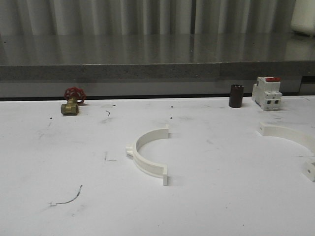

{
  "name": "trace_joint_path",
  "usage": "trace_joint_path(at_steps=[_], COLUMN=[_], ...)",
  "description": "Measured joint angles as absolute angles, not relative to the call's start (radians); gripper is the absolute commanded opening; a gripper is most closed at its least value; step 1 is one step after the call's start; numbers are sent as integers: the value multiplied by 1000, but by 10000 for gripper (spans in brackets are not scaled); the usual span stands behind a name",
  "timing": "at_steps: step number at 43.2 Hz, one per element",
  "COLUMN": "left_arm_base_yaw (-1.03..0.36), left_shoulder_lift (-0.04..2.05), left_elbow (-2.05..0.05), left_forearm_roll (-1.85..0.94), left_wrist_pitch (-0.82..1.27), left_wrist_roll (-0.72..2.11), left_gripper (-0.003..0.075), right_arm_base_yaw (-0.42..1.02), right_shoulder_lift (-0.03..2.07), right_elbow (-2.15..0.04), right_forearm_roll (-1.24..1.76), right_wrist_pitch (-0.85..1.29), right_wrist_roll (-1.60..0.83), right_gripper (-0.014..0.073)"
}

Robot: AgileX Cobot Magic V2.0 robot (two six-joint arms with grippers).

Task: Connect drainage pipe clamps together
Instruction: 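Lower the right gripper and grasp the other white clamp half, then lift the clamp half and carry it toward the placed half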

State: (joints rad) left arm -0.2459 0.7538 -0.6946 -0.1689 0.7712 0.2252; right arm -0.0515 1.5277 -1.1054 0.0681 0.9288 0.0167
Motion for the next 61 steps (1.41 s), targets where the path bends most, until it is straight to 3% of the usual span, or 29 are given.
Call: trace_joint_path(at_steps=[16, 32, 53, 61], left_arm_base_yaw=[-246, -246, -246, -246], left_shoulder_lift=[754, 754, 754, 754], left_elbow=[-695, -695, -695, -695], left_forearm_roll=[-169, -169, -169, -169], left_wrist_pitch=[769, 769, 769, 769], left_wrist_roll=[225, 225, 225, 225], left_gripper=[375, 375, 375, 375], right_arm_base_yaw=[-52, -52, -52, -52], right_shoulder_lift=[1811, 1931, 1950, 1950], right_elbow=[-1246, -1313, -1317, -1317], right_forearm_roll=[117, 122, 122, 122], right_wrist_pitch=[910, 907, 916, 918], right_wrist_roll=[-62, -71, -81, -81], right_gripper=[500, 492, 159, 140])
